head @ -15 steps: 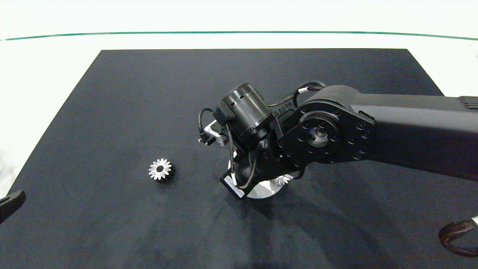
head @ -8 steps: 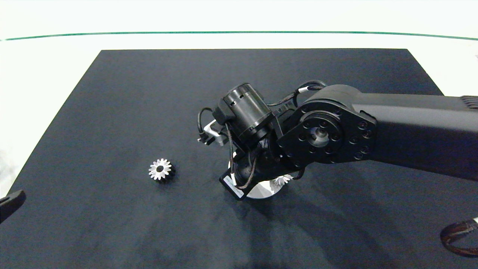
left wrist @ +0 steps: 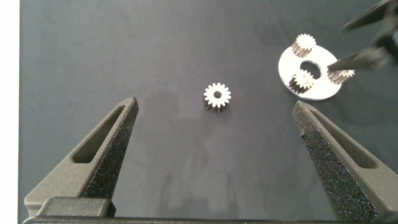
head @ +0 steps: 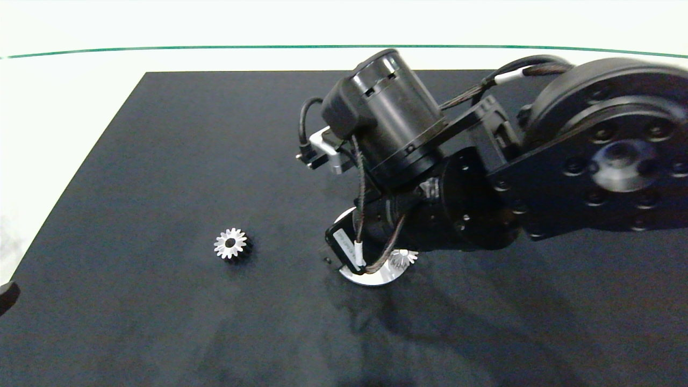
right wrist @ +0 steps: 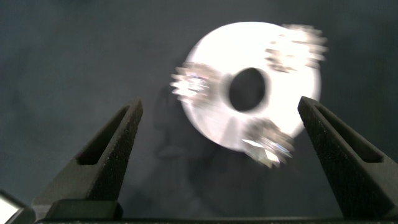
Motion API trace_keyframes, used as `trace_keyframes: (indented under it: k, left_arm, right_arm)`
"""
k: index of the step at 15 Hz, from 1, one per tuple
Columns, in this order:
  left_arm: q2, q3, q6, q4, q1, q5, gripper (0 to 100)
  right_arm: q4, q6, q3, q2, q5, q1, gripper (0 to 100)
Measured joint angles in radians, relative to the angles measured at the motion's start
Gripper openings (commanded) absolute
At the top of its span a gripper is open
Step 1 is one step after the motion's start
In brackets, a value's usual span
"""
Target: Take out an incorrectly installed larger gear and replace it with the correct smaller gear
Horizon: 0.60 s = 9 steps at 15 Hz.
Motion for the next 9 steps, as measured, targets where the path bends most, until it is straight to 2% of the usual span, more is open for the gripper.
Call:
trace_keyframes:
  k: [2, 4, 7, 9]
  left_arm:
    - [-0.014, 0.001, -0.019, 0.0, 0.03, 0.0, 100]
    - [-0.024, 0.002, -0.024, 0.004, 0.085, 0.0, 100]
    - [-0.036, 0.004, -0.027, 0.017, 0.144, 0.0, 100]
    - [-0.047, 0.006, -0.027, 0.023, 0.168, 0.0, 100]
  right_arm:
    - [0.001, 0.031, 0.034, -0.08, -0.026, -0.001, 100]
    - [0.002, 0.064, 0.059, -0.169, -0.037, -0.025, 100]
    - [0.002, 0.076, 0.089, -0.302, -0.043, -0.122, 100]
    - [0.001, 0.074, 0.114, -0.389, -0.069, -0.207, 100]
